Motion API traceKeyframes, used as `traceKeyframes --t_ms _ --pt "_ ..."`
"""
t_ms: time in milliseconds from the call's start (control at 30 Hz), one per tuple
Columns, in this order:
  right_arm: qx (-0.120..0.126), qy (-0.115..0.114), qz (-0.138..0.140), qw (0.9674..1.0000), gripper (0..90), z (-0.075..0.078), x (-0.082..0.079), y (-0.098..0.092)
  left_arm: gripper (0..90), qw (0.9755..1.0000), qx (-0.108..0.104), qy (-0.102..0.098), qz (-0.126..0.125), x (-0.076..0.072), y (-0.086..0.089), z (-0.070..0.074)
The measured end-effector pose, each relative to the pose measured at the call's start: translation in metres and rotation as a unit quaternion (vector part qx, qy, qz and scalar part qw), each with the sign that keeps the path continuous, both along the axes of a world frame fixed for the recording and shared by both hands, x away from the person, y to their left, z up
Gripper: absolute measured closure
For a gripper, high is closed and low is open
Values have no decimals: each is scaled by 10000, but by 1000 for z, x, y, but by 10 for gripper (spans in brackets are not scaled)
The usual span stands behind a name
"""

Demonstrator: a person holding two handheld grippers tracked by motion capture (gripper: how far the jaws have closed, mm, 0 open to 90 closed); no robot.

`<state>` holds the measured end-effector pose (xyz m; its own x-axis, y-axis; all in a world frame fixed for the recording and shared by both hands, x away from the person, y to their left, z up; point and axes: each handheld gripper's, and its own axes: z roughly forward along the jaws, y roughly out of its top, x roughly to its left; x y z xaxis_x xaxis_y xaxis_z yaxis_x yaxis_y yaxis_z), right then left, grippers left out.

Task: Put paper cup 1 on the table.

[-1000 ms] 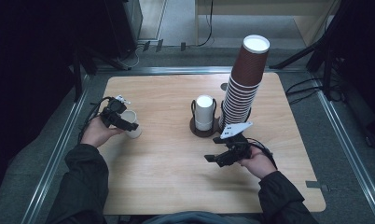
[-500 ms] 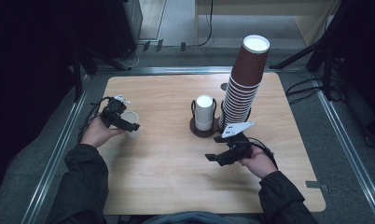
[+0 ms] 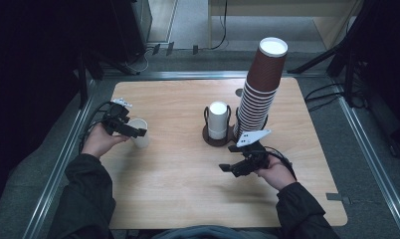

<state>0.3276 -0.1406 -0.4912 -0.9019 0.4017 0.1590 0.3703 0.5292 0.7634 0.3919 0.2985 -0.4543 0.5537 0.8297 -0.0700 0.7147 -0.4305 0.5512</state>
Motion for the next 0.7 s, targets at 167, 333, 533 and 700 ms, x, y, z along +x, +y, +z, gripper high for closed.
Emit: traceKeyframes --t_ms 167,333,533,700 --pt "-35 10 30 10000 217 -1 0 2 55 9999 -132 -49 26 -3 1 7" --pt "-43 1 43 10000 217 -2 0 2 55 9997 -227 -97 79 -6 4 12" --pt "-37 5 45 10000 217 -2 0 2 56 9995 -290 -110 40 -10 4 19" --pt "-40 5 68 10000 218 -1 0 1 60 9991 -393 -129 3 -13 3 25"
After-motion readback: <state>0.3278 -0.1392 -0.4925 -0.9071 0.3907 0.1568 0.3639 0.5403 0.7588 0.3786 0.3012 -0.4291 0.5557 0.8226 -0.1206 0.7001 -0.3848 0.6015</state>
